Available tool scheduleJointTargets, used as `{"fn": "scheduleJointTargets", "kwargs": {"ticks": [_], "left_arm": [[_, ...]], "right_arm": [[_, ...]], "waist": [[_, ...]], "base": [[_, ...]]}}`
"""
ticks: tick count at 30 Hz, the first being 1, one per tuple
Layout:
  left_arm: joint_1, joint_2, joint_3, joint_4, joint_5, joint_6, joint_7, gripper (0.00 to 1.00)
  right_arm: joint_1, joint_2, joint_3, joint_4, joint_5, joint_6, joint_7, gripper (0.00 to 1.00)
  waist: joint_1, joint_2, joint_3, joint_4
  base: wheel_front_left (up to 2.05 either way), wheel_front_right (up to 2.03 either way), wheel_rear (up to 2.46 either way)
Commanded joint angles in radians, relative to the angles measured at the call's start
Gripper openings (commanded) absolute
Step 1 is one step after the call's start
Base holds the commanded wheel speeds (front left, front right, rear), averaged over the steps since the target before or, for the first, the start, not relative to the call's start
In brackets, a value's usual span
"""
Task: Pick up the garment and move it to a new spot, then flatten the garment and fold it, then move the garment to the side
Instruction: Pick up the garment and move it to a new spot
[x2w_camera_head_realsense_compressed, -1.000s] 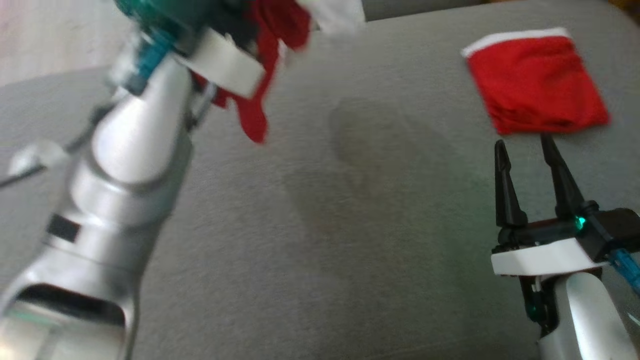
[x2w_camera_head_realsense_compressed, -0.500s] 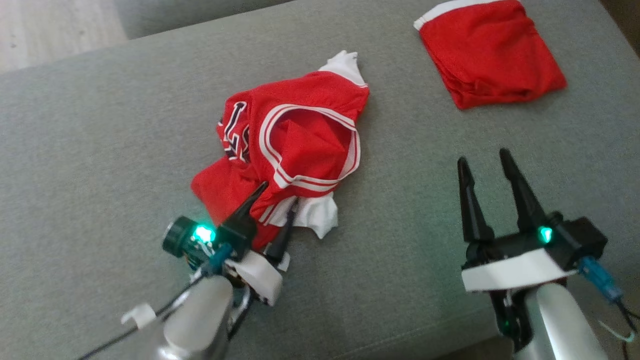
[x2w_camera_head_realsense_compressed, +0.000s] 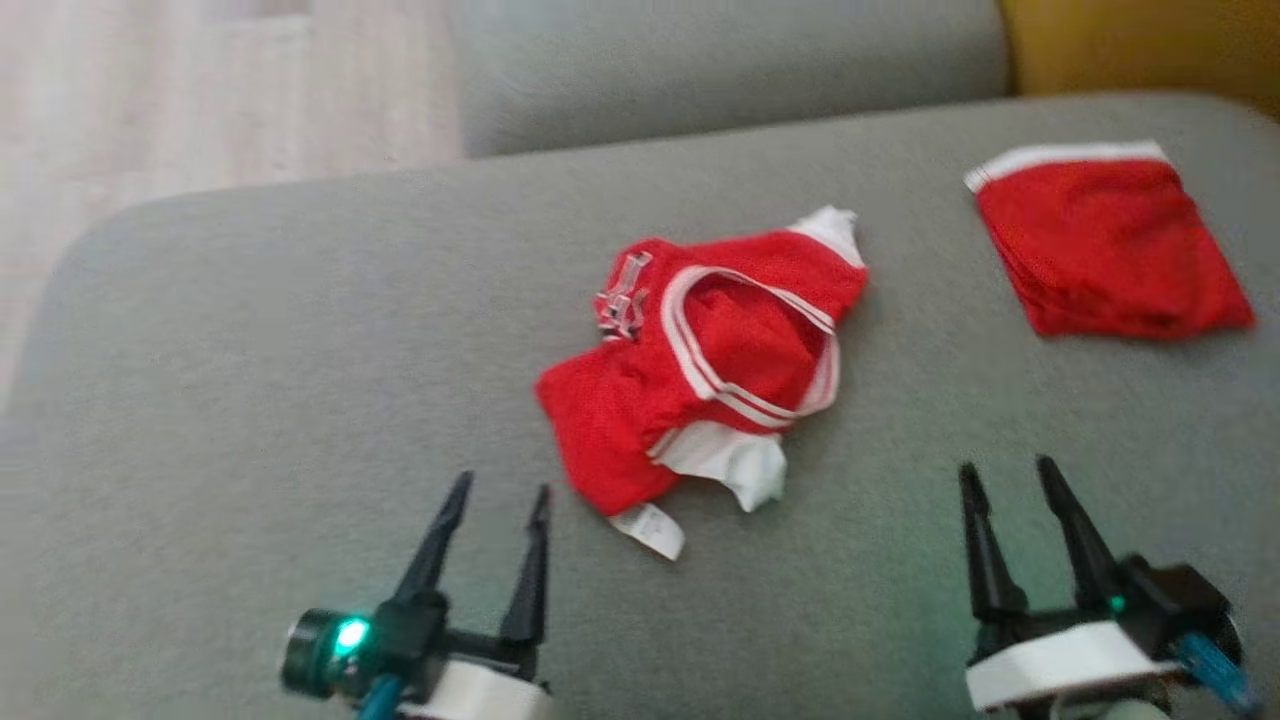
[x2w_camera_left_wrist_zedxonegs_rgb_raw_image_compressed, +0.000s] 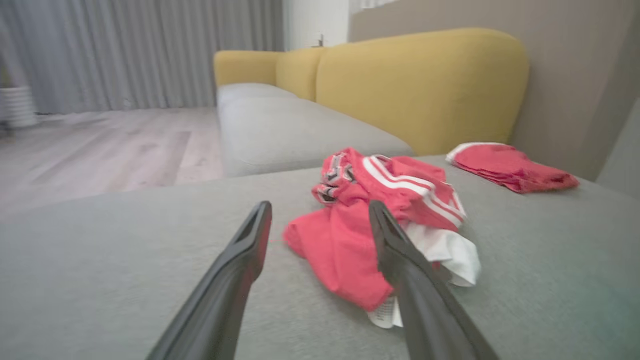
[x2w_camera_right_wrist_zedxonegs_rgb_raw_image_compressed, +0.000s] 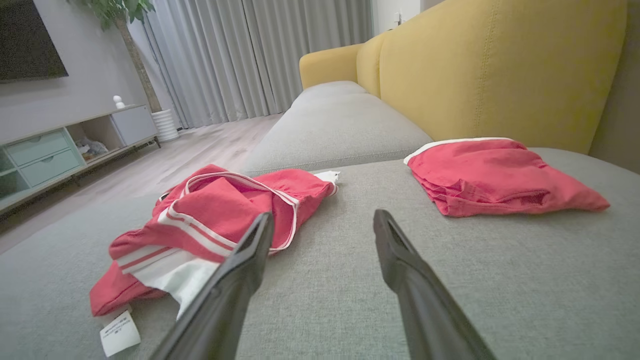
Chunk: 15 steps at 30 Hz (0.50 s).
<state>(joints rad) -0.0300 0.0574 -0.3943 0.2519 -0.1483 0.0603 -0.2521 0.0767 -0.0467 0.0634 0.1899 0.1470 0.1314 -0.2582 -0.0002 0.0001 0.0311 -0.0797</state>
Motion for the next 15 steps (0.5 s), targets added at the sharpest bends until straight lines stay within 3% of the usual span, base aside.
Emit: {"fn": "scheduleJointTargets", "kwargs": {"ticks": [1,15], "left_arm": [[0.003,-0.001,0.064,-0.068,0.008,0.015,-0.01,1.0],[0.163,-0.006,0.17,-0.173,0.049,0.016,-0.01,1.0]], "right_arm": [[-0.011,-0.004,0.003,-0.033,0.015,-0.001,-0.004,1.0],[0.07,-0.004,-0.034,-0.056,0.015,-0.001,-0.004,1.0]], "waist": [[0.0002,-0.0001,-0.087,0.091],[0.0002,-0.0001,-0.143,0.161]], "base": [[0.0,0.0,0.0],[0.0,0.0,0.0]]}}
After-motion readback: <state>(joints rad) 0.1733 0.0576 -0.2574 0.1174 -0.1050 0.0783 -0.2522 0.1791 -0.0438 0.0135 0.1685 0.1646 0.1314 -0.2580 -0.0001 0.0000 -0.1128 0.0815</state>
